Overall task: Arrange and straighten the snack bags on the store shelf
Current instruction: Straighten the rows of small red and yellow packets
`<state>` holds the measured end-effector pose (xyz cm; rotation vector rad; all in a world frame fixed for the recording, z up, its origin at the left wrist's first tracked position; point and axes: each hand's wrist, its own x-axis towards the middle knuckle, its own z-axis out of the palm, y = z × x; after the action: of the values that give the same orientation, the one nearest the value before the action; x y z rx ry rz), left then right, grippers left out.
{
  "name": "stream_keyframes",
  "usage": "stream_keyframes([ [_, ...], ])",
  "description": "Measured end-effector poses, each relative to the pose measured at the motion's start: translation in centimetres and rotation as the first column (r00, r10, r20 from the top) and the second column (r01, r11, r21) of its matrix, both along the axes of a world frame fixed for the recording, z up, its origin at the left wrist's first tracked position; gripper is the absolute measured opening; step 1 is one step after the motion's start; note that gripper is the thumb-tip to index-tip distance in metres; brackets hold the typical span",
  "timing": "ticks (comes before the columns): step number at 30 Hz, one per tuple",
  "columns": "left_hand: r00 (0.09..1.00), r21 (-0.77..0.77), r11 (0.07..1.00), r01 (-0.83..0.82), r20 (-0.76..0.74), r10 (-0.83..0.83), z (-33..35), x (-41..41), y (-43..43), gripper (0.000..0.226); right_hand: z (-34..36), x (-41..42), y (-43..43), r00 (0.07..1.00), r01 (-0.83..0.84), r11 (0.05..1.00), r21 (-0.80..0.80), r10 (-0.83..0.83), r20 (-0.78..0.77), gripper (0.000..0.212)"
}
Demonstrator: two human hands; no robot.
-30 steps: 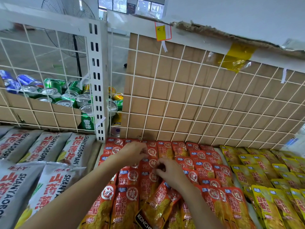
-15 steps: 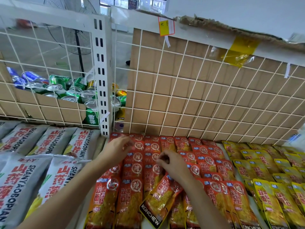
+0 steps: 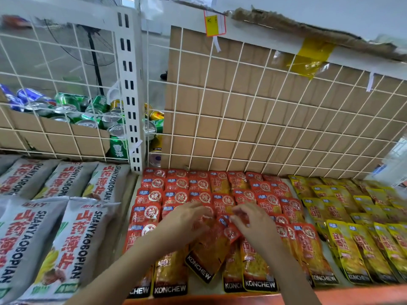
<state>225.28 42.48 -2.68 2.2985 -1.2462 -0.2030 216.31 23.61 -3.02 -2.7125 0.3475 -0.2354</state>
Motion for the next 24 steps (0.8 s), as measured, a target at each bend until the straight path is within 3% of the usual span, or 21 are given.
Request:
stream_keyframes([
  [5,0.994,0.1,0.989,0.105,0.002,-0.106,-1.1,-0.8,-2.7,0.065,-0.4,-1.8,-0.4,0.997,0.029,0.999,-0.014,-0.028,0.072,0.024],
  [12,0.994,0.128,0.987,0.099,-0.056,-0.092,-1.2,-0.8,-3.6,0.075,-0.6,-2.6,-0.9,0.996,0.024,1.0,-0.003,-0.024,0.089,0.022],
  [16,0.968,-0.008,0.999,0.048,-0.248,-0.048,-0.6,-0.9,-3.7,0.06,-0.8,-2.6,-1.3,0.998,0.006,1.0,0.016,-0.007,0.069,0.023],
  [20,0.946,-0.146,0.977,-0.158,-0.305,0.107,-0.3,-0.7,-3.6,0.028,-0.8,-2.2,-1.6,0.998,-0.035,0.999,0.014,0.034,0.052,0.026],
  [24,0.88,-0.216,0.921,-0.326,-0.425,0.212,-0.2,-0.5,-2.9,0.02,-1.1,-1.3,-1.3,0.996,-0.084,0.996,0.037,0.083,0.04,0.025],
])
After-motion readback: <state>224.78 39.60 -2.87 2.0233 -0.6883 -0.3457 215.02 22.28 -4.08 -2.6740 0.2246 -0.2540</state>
